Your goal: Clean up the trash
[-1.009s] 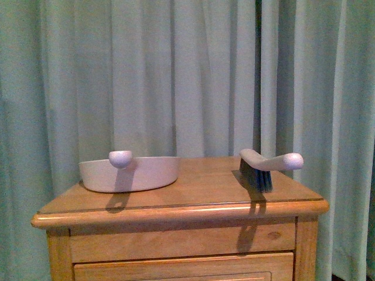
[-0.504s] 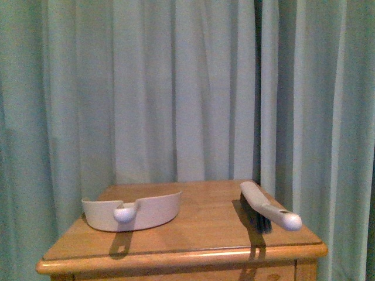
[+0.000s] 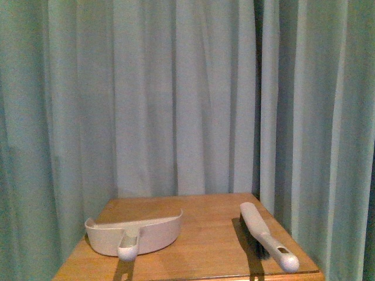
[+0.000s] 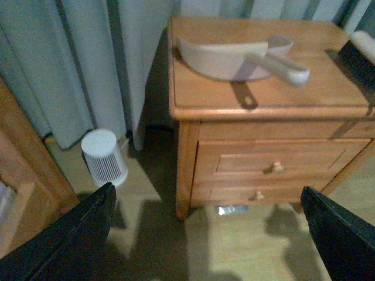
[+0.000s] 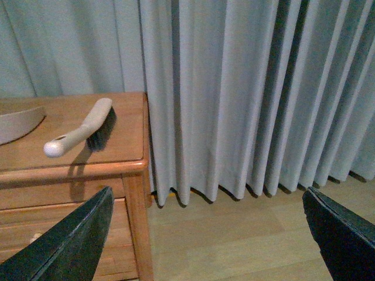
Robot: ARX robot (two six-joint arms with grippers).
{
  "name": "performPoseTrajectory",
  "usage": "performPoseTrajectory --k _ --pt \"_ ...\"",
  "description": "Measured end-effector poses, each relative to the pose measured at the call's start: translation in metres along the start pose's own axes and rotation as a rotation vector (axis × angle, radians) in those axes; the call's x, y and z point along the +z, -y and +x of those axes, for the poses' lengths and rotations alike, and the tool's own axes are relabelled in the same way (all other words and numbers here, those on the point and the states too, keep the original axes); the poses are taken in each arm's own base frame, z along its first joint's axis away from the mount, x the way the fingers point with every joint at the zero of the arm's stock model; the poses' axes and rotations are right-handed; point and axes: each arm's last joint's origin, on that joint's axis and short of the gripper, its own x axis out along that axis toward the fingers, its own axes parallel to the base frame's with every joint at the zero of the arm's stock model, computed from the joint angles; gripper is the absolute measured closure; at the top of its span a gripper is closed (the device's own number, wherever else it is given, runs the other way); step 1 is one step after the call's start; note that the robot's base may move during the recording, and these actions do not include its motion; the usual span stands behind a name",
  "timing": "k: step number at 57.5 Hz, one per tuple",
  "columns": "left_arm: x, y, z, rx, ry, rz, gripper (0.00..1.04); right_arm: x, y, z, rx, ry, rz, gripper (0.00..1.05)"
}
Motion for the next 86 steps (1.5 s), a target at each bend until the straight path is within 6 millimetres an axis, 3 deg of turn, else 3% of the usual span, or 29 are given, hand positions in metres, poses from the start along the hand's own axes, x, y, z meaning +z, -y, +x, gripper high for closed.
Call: performPoseTrajectory --k 7,14,20,24,33,42,58,73,86 --pt "0.070 0.021 0.027 -0.034 -0.033 0.078 0.08 0.000 0.000 0.000 0.000 0.000 0.000 0.07" --pt "0.118 0.053 0.061 -0.069 -0.122 0.129 0.08 0.000 0.000 0.000 0.000 0.000 0.000 0.07" --pt "0.145 0.084 0.088 -0.080 -0.153 0.165 0.08 0.000 0.000 0.000 0.000 0.000 0.000 0.07" --pt "0.152 0.104 0.106 -0.084 -0.183 0.181 0.08 0.000 0.000 0.000 0.000 0.000 0.000 0.07" --pt "0.143 0.134 0.146 -0.067 -0.288 0.185 0.08 0.000 0.000 0.000 0.000 0.000 0.000 0.07" --pt "0.131 0.146 0.182 -0.017 -0.375 0.160 0.08 0.000 0.000 0.000 0.000 0.000 0.000 0.07" --pt "0.111 0.136 0.237 0.087 -0.467 0.102 0.08 0.000 0.000 0.000 0.000 0.000 0.000 0.07" --pt "0.084 0.132 0.274 0.127 -0.530 0.107 0.08 0.000 0.000 0.000 0.000 0.000 0.000 0.07" --pt "0.073 0.135 0.295 0.123 -0.553 0.101 0.08 0.000 0.000 0.000 0.000 0.000 0.000 0.07"
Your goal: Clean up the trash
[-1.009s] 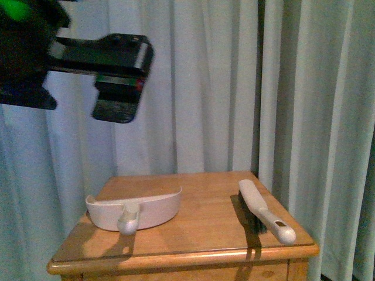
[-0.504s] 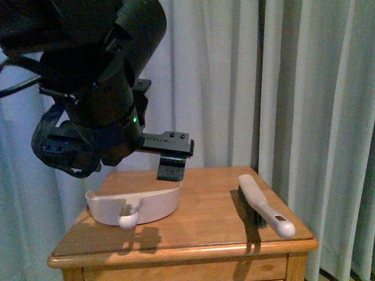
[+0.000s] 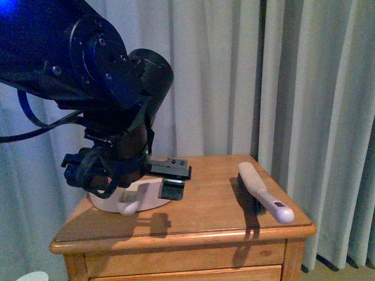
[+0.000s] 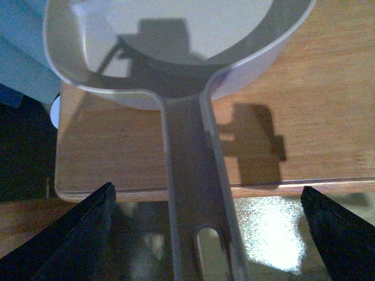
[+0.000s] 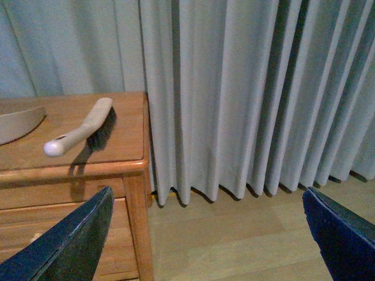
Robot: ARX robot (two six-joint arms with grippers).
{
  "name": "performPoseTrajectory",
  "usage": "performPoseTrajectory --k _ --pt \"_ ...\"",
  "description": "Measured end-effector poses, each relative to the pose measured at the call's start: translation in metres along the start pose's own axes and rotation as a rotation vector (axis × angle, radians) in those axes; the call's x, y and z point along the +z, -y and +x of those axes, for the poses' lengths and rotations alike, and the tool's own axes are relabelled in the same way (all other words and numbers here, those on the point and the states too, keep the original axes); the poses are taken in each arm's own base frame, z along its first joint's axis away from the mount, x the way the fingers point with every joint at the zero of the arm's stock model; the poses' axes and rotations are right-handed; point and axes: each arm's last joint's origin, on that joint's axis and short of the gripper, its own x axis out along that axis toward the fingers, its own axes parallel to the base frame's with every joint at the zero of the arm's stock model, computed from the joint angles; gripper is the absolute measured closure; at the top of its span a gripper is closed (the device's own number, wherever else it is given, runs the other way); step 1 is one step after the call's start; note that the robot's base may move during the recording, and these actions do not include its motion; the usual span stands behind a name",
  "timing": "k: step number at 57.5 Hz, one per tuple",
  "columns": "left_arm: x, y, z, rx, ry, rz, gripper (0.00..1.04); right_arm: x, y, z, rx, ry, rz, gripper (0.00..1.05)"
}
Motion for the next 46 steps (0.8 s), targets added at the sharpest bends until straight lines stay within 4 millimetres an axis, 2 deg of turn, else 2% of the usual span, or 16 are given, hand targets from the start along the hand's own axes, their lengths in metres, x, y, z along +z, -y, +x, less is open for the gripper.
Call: performPoseTrajectory --k 17,28,46 --pt "-0.009 0.006 0.023 0.020 -0.037 0.017 0.08 0.000 0.000 0.000 0.000 0.000 0.000 0.07" --pt "-0.007 0.004 0.025 0.029 -0.030 0.026 0.09 0.000 0.000 0.000 0.000 0.000 0.000 0.07" --pt "-0.006 0.003 0.025 0.017 -0.027 0.032 0.60 0.000 0.000 0.000 0.000 0.000 0.000 0.07"
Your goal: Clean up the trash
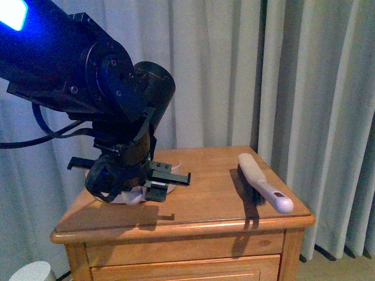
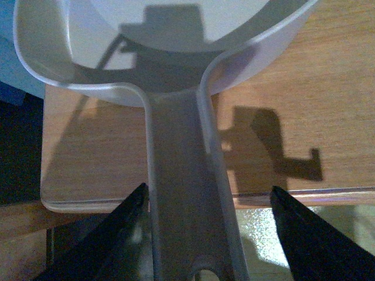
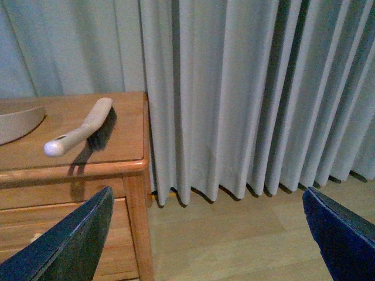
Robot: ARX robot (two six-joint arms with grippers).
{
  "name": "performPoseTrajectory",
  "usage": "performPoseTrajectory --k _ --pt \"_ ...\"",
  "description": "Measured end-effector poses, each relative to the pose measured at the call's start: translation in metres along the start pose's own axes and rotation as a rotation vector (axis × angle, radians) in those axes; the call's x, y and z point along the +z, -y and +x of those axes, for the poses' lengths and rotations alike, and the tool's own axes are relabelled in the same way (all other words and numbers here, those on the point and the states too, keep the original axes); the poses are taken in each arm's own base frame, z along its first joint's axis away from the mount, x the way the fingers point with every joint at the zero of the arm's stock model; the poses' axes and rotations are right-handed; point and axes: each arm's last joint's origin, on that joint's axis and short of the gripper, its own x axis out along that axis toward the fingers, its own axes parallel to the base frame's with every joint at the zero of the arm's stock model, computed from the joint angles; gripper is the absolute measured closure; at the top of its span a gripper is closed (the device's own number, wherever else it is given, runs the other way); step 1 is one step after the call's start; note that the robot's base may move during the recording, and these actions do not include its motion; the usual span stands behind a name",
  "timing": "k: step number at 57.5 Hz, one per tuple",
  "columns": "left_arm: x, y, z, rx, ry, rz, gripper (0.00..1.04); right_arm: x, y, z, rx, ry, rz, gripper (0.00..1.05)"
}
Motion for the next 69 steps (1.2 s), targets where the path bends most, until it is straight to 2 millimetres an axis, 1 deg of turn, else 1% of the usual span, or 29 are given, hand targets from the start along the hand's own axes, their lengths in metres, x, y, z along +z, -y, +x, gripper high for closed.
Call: performPoseTrajectory --k 4,6,23,26,32,42,49,51,54,61,64,69 --pt "0.000 -0.001 0.000 -0.002 0.000 -0.005 0.73 0.000 0.000 0.000 0.000 0.000 0.000 0.07" --pt "0.000 -0.002 0.001 -0.014 -0.003 -0.003 0.75 0.000 0.000 0.000 0.000 0.000 0.000 0.07" --pt "0.003 -0.005 -0.003 -0.029 0.031 -0.021 0.76 0.000 0.000 0.000 0.000 0.000 0.000 0.07" --pt "0.003 -0.007 -0.006 -0.031 0.050 -0.027 0.76 0.000 0.000 0.000 0.000 0.000 0.000 0.07" --pt "0.005 -0.014 -0.020 -0.043 0.127 -0.033 0.76 0.000 0.000 0.000 0.000 0.000 0.000 0.07" --pt "0.006 -0.036 -0.068 -0.057 0.335 -0.042 0.76 0.000 0.000 0.000 0.000 0.000 0.000 0.07" --pt "0.000 -0.061 -0.106 -0.044 0.480 -0.054 0.76 0.000 0.000 0.000 0.000 0.000 0.000 0.07" --pt "-0.003 -0.068 -0.113 -0.038 0.512 -0.058 0.76 0.000 0.000 0.000 0.000 0.000 0.000 0.07" --pt "-0.009 -0.078 -0.126 -0.026 0.567 -0.061 0.76 0.000 0.000 0.000 0.000 0.000 0.000 0.07" --pt "-0.026 -0.101 -0.166 -0.032 0.722 -0.074 0.76 0.000 0.000 0.000 0.000 0.000 0.000 0.07" --pt "-0.037 -0.113 -0.188 -0.041 0.802 -0.082 0.76 0.000 0.000 0.000 0.000 0.000 0.000 0.07" --pt "-0.056 -0.127 -0.215 -0.052 0.907 -0.085 0.76 0.000 0.000 0.000 0.000 0.000 0.000 0.07"
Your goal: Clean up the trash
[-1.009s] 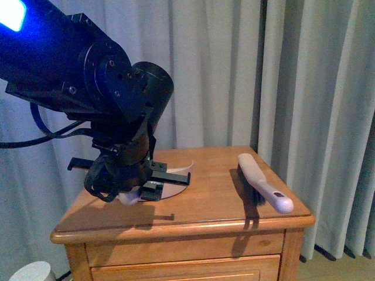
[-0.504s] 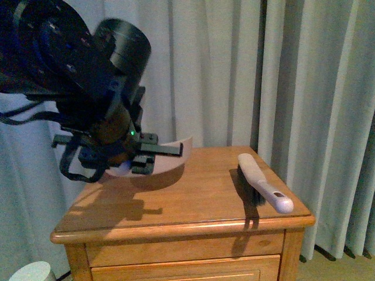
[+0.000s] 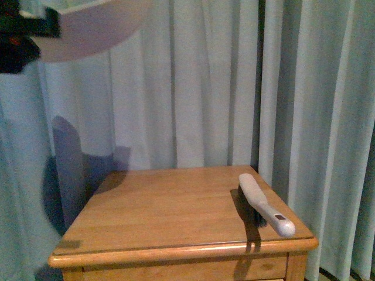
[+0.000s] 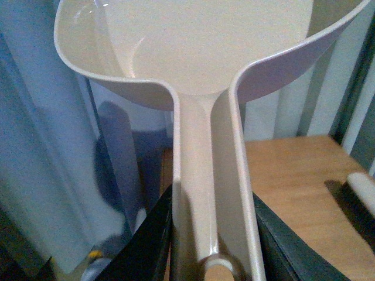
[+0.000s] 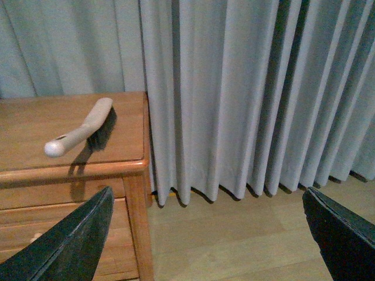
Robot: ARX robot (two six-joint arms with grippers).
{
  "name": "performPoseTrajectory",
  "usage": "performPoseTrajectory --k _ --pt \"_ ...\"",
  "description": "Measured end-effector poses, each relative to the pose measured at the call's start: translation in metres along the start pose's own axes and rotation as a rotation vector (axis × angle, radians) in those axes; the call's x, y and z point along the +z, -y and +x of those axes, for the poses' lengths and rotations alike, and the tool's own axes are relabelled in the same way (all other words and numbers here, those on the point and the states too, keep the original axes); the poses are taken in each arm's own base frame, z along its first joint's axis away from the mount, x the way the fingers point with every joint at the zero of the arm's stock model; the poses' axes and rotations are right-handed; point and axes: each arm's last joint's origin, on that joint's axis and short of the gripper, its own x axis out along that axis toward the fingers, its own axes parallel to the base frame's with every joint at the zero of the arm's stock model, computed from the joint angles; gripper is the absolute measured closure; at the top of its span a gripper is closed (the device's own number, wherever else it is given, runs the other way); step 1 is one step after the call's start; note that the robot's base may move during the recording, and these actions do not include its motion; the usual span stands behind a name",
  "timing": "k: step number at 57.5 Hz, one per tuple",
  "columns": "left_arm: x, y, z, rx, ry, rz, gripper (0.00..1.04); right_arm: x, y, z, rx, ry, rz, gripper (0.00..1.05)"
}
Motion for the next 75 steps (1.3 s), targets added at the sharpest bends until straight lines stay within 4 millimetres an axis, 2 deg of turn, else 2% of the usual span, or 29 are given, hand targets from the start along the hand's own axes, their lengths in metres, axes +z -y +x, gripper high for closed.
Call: performPoseTrajectory --k 4,10,17,28,38,44,53,58,62,70,75 --pt "0.002 -0.011 -0.026 -0.003 0.075 -0.005 0.76 0.000 0.000 0.000 0.000 0.000 0.000 0.07" --pt "-0.005 -0.025 -0.063 -0.015 0.140 0.002 0.76 0.000 0.000 0.000 0.000 0.000 0.000 0.07" --pt "-0.015 -0.040 -0.093 -0.043 0.161 0.019 0.76 0.000 0.000 0.000 0.000 0.000 0.000 0.07" --pt "-0.019 -0.067 -0.130 -0.026 0.201 -0.005 0.76 0.000 0.000 0.000 0.000 0.000 0.000 0.07" --pt "-0.025 -0.081 -0.158 -0.036 0.202 -0.041 0.76 0.000 0.000 0.000 0.000 0.000 0.000 0.07" --pt "-0.031 -0.082 -0.164 -0.031 0.184 -0.049 0.76 0.000 0.000 0.000 0.000 0.000 0.000 0.07" --pt "-0.036 -0.082 -0.163 -0.029 0.168 -0.061 0.76 0.000 -0.003 0.007 -0.395 -0.136 -0.151 0.07" --pt "-0.036 -0.082 -0.163 -0.029 0.169 -0.060 0.76 0.005 -0.003 0.016 -0.449 -0.187 -0.162 0.07" --pt "-0.036 -0.082 -0.163 -0.030 0.168 -0.060 0.76 0.020 -0.006 0.029 -0.389 -0.204 -0.129 0.07" --pt "-0.036 -0.082 -0.163 -0.029 0.169 -0.060 0.76 0.054 -0.017 0.069 -0.265 -0.279 -0.035 0.07" --pt "-0.036 -0.082 -0.163 -0.030 0.168 -0.060 0.76 0.080 -0.031 0.108 -0.197 -0.362 0.022 0.07"
